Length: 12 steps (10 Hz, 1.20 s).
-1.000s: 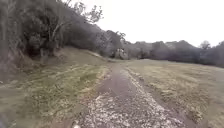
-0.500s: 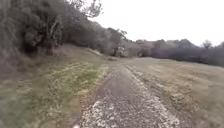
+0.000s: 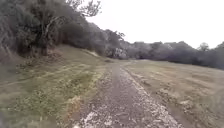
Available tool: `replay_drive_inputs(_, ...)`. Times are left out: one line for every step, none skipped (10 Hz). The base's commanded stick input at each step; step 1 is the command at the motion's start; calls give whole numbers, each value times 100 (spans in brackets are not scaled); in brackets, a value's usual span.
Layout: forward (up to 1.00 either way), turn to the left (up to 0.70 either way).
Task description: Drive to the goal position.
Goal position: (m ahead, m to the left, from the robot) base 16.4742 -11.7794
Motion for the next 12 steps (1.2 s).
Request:
replay_drive_inputs(60,0)
replay_drive_inputs(60,0)
replay_drive_inputs(60,0)
replay_drive_inputs(60,0)
replay_drive_inputs(60,0)
replay_drive_inputs(60,0)
replay_drive_inputs(60,0)
replay_drive_inputs(60,-11)
replay_drive_inputs(60,-14)
replay_drive_inputs(60,-15)
replay_drive_inputs(60,-15)
replay_drive_inputs(60,-8)
